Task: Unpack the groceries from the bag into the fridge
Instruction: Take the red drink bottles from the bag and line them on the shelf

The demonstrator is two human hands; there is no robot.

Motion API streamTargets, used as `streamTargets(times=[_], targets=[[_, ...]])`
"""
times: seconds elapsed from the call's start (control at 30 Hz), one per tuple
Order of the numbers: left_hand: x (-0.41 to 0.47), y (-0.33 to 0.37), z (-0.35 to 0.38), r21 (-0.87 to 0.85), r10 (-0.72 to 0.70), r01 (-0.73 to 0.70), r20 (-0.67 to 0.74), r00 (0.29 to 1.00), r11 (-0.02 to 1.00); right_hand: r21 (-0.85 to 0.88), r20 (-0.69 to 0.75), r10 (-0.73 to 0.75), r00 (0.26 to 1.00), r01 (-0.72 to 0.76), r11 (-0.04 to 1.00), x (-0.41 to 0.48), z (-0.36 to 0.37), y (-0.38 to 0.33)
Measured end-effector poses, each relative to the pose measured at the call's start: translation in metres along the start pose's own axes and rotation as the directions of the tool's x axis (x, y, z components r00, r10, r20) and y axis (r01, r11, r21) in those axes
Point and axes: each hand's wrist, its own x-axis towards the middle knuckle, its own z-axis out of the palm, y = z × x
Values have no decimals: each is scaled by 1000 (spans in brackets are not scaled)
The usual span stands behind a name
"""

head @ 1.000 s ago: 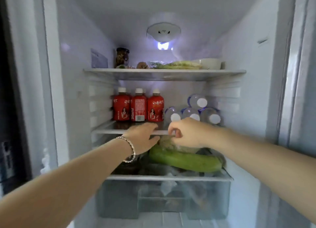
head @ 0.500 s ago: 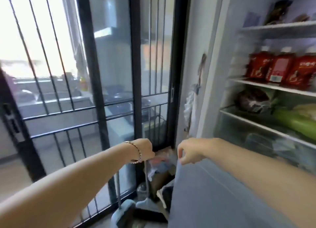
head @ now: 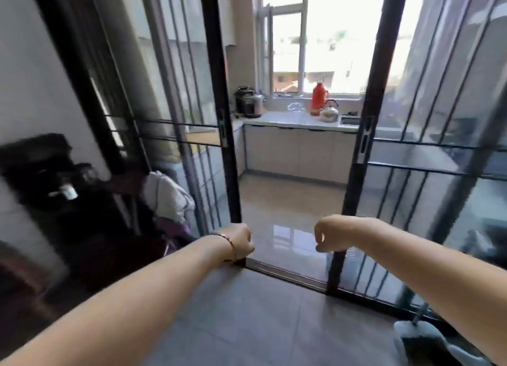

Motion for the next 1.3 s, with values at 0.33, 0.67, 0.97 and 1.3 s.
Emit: streamTargets(times=[0.33,0.67,0.97,1.3], targets=[[-178,-359,-4,-112,-533,526,-38,845,843,-129,97,-451,887,461,878,90,-63,-368],[-267,-559,24,-266,-812,778,-36,582,569,-261,182,-720,670,738,622,156,-81,-618],[-258,-729,11,-359,-930,859,-115,348,366,-220,210,-828,519,851,478,268,-113,-809],[-279,-904,28,-334,-905,857,-307,295,393,-145,46,-897,440,891,430,318,-106,-1012]])
